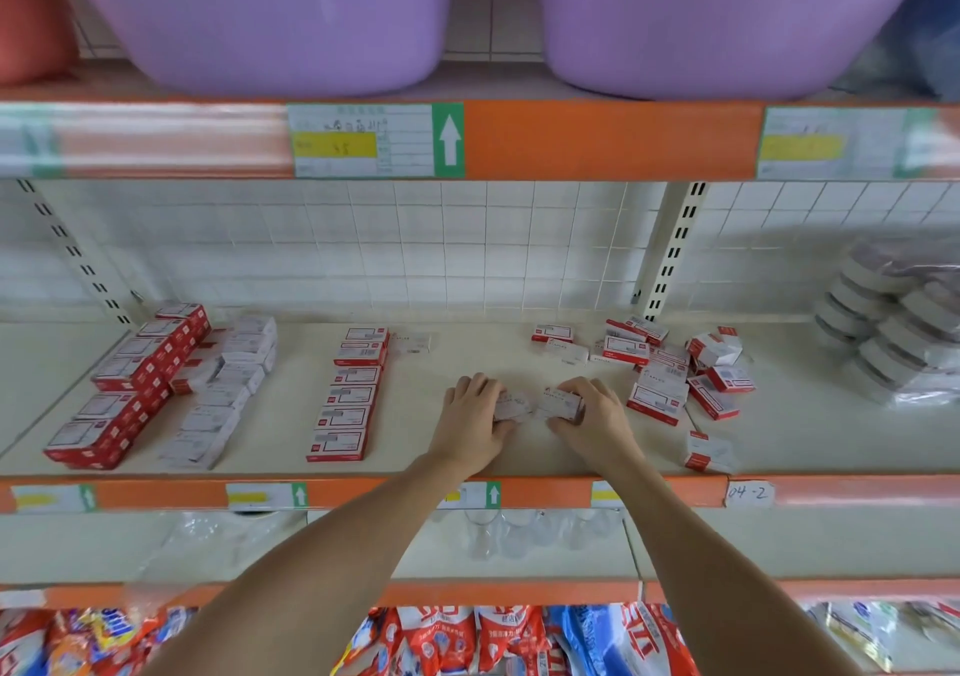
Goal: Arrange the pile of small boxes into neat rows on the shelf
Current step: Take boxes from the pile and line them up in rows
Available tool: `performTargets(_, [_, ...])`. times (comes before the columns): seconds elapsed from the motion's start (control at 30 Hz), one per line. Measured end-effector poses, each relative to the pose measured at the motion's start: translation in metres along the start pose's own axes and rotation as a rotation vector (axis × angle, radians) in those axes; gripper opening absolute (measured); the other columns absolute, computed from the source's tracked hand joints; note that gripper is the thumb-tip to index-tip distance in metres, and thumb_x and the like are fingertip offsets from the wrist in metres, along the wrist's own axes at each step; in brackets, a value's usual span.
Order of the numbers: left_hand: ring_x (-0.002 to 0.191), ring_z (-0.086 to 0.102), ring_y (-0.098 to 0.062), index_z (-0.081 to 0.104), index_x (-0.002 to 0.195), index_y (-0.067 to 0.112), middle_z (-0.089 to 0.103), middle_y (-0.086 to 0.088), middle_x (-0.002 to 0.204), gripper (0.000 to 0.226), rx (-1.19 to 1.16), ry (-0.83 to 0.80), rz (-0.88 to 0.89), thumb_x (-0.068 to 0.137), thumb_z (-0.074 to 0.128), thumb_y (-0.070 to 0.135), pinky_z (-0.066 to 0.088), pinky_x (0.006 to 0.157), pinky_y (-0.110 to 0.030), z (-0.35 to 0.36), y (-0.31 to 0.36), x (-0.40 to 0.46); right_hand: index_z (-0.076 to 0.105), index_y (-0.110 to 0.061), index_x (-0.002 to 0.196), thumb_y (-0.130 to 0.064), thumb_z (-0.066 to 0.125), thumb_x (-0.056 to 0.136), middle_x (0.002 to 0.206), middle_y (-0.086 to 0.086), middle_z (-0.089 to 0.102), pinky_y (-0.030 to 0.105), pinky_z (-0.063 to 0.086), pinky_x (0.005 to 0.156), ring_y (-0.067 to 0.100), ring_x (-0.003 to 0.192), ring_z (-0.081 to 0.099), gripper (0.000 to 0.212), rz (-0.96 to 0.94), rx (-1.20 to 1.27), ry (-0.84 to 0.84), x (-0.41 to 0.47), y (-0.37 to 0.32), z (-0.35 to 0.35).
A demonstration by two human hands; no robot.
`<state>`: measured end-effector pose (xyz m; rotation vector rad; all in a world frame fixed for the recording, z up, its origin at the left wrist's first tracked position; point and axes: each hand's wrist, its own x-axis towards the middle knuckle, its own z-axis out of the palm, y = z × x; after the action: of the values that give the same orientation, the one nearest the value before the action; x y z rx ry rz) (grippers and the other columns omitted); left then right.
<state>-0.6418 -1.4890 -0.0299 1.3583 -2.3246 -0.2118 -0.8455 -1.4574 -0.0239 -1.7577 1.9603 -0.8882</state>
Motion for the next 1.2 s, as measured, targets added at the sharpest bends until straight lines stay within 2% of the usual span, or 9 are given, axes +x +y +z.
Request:
performTargets(0.13, [0.11, 0.045, -0.027, 0.058, 0.118, 0.012, 0.053, -0.004, 0.116, 0.039, 0.01, 0.031, 0.053, 0.087, 0.067, 0.036, 0.034, 0.092, -0.037, -0.025, -0.018, 0.002, 0.062, -0.02, 0.109, -0.02, 0.079, 0.074, 0.105, 0.001, 0.054, 0.033, 0.048, 0.08, 0.022, 0.098, 0.055, 0.039, -0.064, 0.054, 0.151, -0.001, -0.035, 0.017])
performTargets(0.27, [0.111, 0.048, -0.028, 0.06, 0.116, 0.011, 0.054, -0.006, 0.115, 0.04, -0.028, 0.095, 0.026, 0.083, 0.074, 0.029, 0.038, 0.093, -0.043, -0.068, -0.062, 0.004, 0.062, -0.015, 0.112, -0.014, 0.079, 0.076, 0.107, 0.002, 0.054, 0.025, 0.043, 0.073, 0.014, 0.088, 0.053, 0.039, -0.171, 0.129, 0.23, 0.009, -0.094, 0.042])
performTargets(0.43, [0.109, 0.054, -0.031, 0.061, 0.122, 0.005, 0.058, -0.012, 0.116, 0.047, -0.12, 0.133, -0.062, 0.078, 0.075, 0.013, 0.044, 0.094, -0.045, -0.121, -0.138, -0.017, 0.061, -0.016, 0.109, -0.012, 0.076, 0.077, 0.103, -0.001, 0.053, 0.023, 0.044, 0.071, 0.013, 0.079, 0.054, 0.036, -0.279, 0.154, 0.128, 0.021, -0.168, 0.092])
performTargets(0.63, [0.106, 0.055, -0.024, 0.061, 0.119, 0.006, 0.056, -0.009, 0.114, 0.04, -0.16, 0.077, -0.157, 0.081, 0.073, 0.01, 0.041, 0.088, -0.027, -0.163, -0.22, -0.065, 0.06, -0.01, 0.12, -0.015, 0.074, 0.078, 0.118, 0.005, 0.053, 0.034, 0.049, 0.087, 0.026, 0.102, 0.057, 0.045, -0.338, 0.069, -0.05, 0.018, -0.233, 0.167])
performTargets(0.77, [0.112, 0.056, -0.02, 0.059, 0.124, 0.013, 0.058, -0.005, 0.123, 0.045, -0.165, 0.114, -0.25, 0.082, 0.076, 0.017, 0.044, 0.096, -0.031, -0.182, -0.265, -0.087, 0.06, -0.012, 0.118, -0.019, 0.072, 0.078, 0.116, 0.007, 0.053, 0.037, 0.047, 0.087, 0.03, 0.109, 0.053, 0.043, -0.388, -0.015, -0.107, 0.016, -0.266, 0.2])
performTargets(0.83, [0.117, 0.056, -0.019, 0.057, 0.129, 0.018, 0.057, -0.004, 0.128, 0.05, -0.178, 0.124, -0.267, 0.083, 0.075, 0.015, 0.043, 0.099, -0.029, -0.188, -0.28, -0.092, 0.059, -0.012, 0.119, -0.02, 0.071, 0.08, 0.116, 0.006, 0.051, 0.033, 0.045, 0.086, 0.028, 0.109, 0.052, 0.042, -0.398, -0.051, -0.114, 0.013, -0.277, 0.21])
performTargets(0.93, [0.125, 0.052, -0.022, 0.053, 0.136, 0.019, 0.053, -0.005, 0.136, 0.053, -0.164, 0.1, -0.311, 0.086, 0.07, 0.012, 0.042, 0.107, -0.035, -0.194, -0.293, -0.092, 0.058, -0.012, 0.121, -0.018, 0.071, 0.081, 0.118, 0.005, 0.05, 0.026, 0.042, 0.09, 0.025, 0.108, 0.052, 0.042, -0.368, -0.046, -0.104, 0.01, -0.287, 0.222])
performTargets(1.03, [0.131, 0.047, -0.024, 0.05, 0.139, 0.016, 0.045, -0.006, 0.144, 0.052, -0.135, 0.079, -0.359, 0.09, 0.067, 0.012, 0.039, 0.112, -0.04, -0.193, -0.303, -0.088, 0.057, -0.013, 0.123, -0.017, 0.07, 0.082, 0.117, 0.003, 0.048, 0.028, 0.044, 0.091, 0.024, 0.106, 0.053, 0.043, -0.326, -0.031, -0.098, 0.006, -0.295, 0.23])
performTargets(1.2, [0.129, 0.048, -0.025, 0.049, 0.139, 0.012, 0.041, -0.006, 0.144, 0.05, -0.143, 0.056, -0.324, 0.091, 0.062, 0.008, 0.039, 0.111, -0.036, -0.187, -0.316, -0.08, 0.054, -0.017, 0.127, -0.022, 0.069, 0.084, 0.12, 0.001, 0.047, 0.032, 0.047, 0.092, 0.019, 0.11, 0.049, 0.045, -0.276, -0.087, -0.121, 0.002, -0.302, 0.239])
